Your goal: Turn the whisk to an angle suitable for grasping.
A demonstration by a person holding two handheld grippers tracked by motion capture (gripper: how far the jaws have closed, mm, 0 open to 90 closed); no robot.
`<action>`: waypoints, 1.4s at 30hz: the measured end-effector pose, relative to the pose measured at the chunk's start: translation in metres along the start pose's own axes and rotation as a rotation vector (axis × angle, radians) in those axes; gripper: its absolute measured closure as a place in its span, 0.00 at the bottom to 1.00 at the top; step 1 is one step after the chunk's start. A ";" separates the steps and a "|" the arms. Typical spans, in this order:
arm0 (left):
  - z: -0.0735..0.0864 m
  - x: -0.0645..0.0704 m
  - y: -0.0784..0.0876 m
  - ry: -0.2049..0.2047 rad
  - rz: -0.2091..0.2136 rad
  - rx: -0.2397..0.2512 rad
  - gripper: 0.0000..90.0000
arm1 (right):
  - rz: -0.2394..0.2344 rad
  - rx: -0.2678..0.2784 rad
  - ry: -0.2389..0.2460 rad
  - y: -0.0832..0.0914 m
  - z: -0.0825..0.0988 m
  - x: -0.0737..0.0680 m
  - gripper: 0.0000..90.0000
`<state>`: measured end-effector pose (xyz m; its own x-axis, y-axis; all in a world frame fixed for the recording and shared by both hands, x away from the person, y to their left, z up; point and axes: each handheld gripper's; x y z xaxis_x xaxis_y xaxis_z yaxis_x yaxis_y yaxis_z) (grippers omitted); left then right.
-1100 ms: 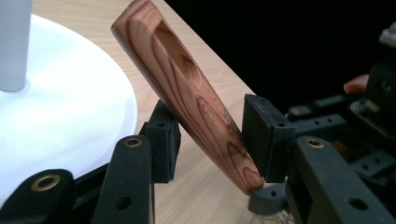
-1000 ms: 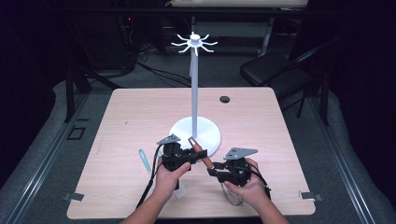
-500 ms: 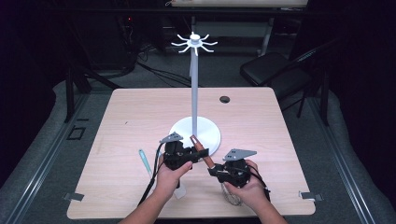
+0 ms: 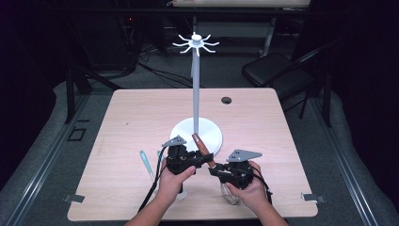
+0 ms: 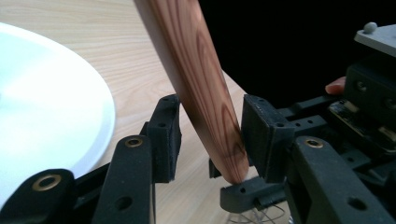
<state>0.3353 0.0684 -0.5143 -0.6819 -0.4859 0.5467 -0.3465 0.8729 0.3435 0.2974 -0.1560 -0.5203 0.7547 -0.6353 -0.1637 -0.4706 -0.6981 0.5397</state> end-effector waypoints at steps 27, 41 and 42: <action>-0.019 0.002 0.020 0.028 0.049 0.030 0.81 | 0.021 0.160 -0.072 0.030 -0.004 0.021 0.68; -0.041 0.025 0.035 -0.180 0.033 -0.079 0.81 | 0.220 0.074 -0.162 0.028 0.019 0.061 0.62; -0.042 0.025 0.035 -0.189 0.037 -0.088 0.81 | 0.241 0.048 -0.161 0.025 0.021 0.063 0.62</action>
Point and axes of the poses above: each handheld gripper's, and its own axes: y roughly backward along the jaws, z roughly out of its underside, x roughly to its right, and after that the axes turned 2 degrees about y, right-handed
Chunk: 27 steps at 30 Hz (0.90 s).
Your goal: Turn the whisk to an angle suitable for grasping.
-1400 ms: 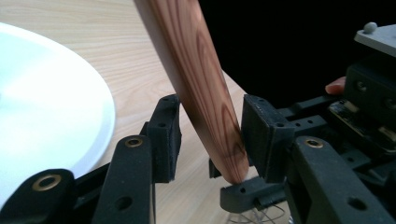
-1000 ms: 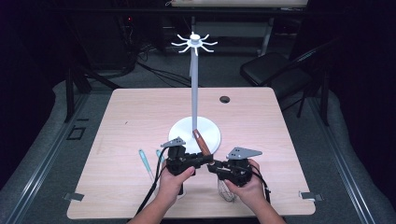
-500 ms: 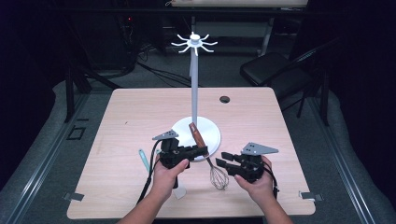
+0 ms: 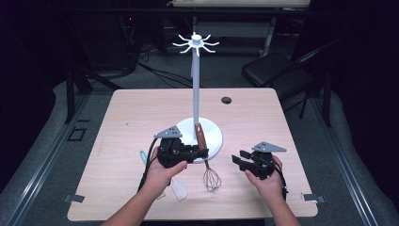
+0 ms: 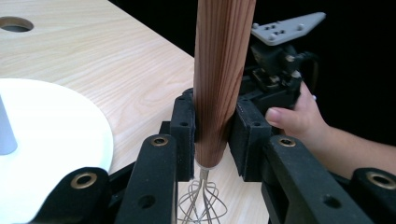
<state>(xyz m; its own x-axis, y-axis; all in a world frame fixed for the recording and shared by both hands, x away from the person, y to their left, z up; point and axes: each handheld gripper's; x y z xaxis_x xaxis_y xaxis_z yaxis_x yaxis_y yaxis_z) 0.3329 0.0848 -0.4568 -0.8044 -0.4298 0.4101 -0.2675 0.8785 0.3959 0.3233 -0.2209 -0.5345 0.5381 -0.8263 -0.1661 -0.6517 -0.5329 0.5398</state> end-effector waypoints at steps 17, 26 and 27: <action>-0.056 0.003 0.019 -0.187 0.027 -0.115 0.81 | 0.030 -0.038 0.031 -0.008 0.005 -0.001 0.60; -0.093 0.005 0.028 -0.235 -0.024 -0.125 0.81 | 0.021 -0.037 0.060 -0.009 0.005 -0.005 0.62; -0.096 0.004 0.029 -0.235 -0.023 -0.126 0.81 | 0.026 -0.028 0.065 -0.008 0.005 -0.006 0.62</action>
Point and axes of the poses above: each handheld gripper's, and its own axes: y roughly backward along the jaws, z roughly out of its underside, x roughly to its right, and after that the axes turned 2 degrees about y, right-handed
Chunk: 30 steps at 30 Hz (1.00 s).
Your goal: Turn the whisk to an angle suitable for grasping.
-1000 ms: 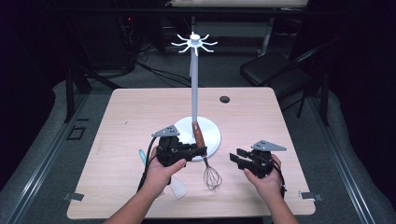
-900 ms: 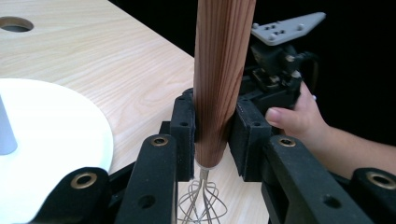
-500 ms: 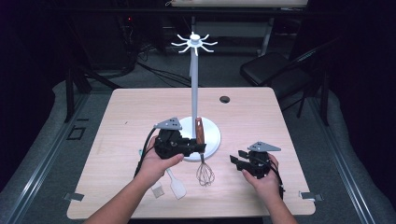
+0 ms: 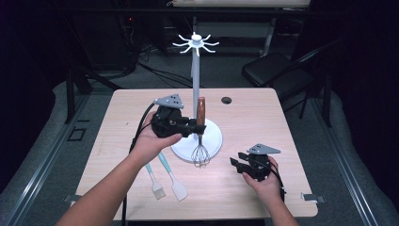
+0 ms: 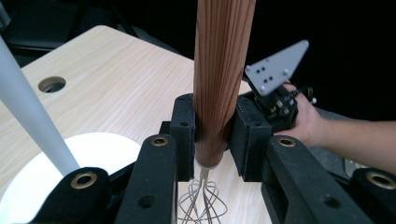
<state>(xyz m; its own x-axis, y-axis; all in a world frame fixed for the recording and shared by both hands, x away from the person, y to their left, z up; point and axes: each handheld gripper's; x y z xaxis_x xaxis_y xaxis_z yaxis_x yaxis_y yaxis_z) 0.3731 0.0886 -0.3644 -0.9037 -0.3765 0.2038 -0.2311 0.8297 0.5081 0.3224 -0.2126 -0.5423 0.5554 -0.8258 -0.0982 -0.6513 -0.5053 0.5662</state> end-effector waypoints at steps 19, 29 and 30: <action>-0.052 -0.016 0.028 0.020 -0.038 0.064 0.81 | 0.015 0.007 0.024 0.000 0.000 -0.001 0.61; -0.076 -0.019 0.029 0.015 -0.025 0.076 0.81 | 0.008 0.009 0.026 0.000 0.000 -0.002 0.61; -0.078 -0.020 0.029 0.016 -0.023 0.075 0.81 | 0.003 0.009 0.028 -0.001 0.000 -0.002 0.61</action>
Point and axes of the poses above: each handheld gripper's, and its own axes: y roughly backward along the jaws, z roughly out of its underside, x roughly to its right, and after that the axes turned 2 degrees about y, right-handed
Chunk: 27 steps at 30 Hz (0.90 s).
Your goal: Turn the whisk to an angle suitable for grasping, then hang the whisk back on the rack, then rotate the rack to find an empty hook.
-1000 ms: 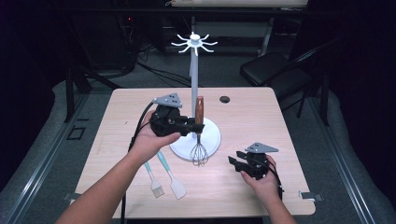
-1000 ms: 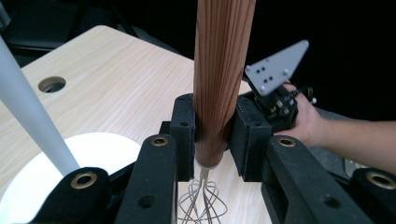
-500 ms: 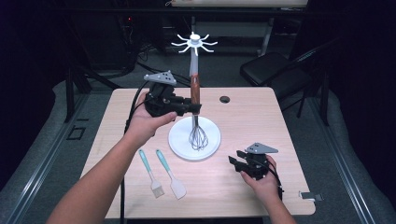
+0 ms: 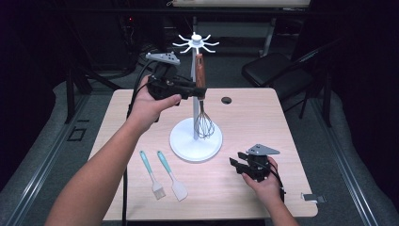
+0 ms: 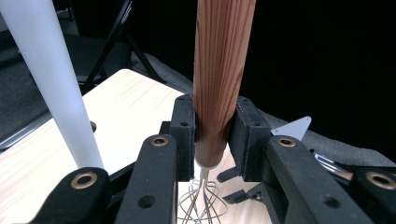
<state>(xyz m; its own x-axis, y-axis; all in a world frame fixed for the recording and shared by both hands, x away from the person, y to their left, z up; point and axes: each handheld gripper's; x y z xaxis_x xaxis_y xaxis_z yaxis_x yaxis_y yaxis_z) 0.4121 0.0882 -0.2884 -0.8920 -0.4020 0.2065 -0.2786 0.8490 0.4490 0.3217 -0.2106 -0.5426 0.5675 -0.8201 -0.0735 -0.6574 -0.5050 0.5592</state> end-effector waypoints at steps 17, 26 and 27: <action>-0.004 -0.023 -0.007 0.064 -0.009 -0.010 0.81 | -0.019 0.000 0.007 -0.003 0.000 -0.004 0.60; -0.002 -0.030 -0.011 0.079 -0.034 -0.011 0.80 | -0.016 0.000 0.018 -0.003 0.000 -0.005 0.60; -0.001 -0.030 -0.011 0.080 -0.038 -0.009 0.80 | -0.017 0.002 0.016 -0.003 0.000 -0.005 0.60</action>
<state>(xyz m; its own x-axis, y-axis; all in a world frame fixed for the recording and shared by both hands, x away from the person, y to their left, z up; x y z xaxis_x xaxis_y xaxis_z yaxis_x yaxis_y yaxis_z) 0.4427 0.0906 -0.2986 -0.8495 -0.4601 0.2583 -0.3078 0.8297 0.4657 0.3212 -0.2049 -0.5437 0.5862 -0.8072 -0.0695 -0.6490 -0.5192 0.5561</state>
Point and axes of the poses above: each handheld gripper's, and its own axes: y roughly backward along the jaws, z roughly out of its underside, x roughly to its right, and after that the axes turned 2 degrees about y, right-handed
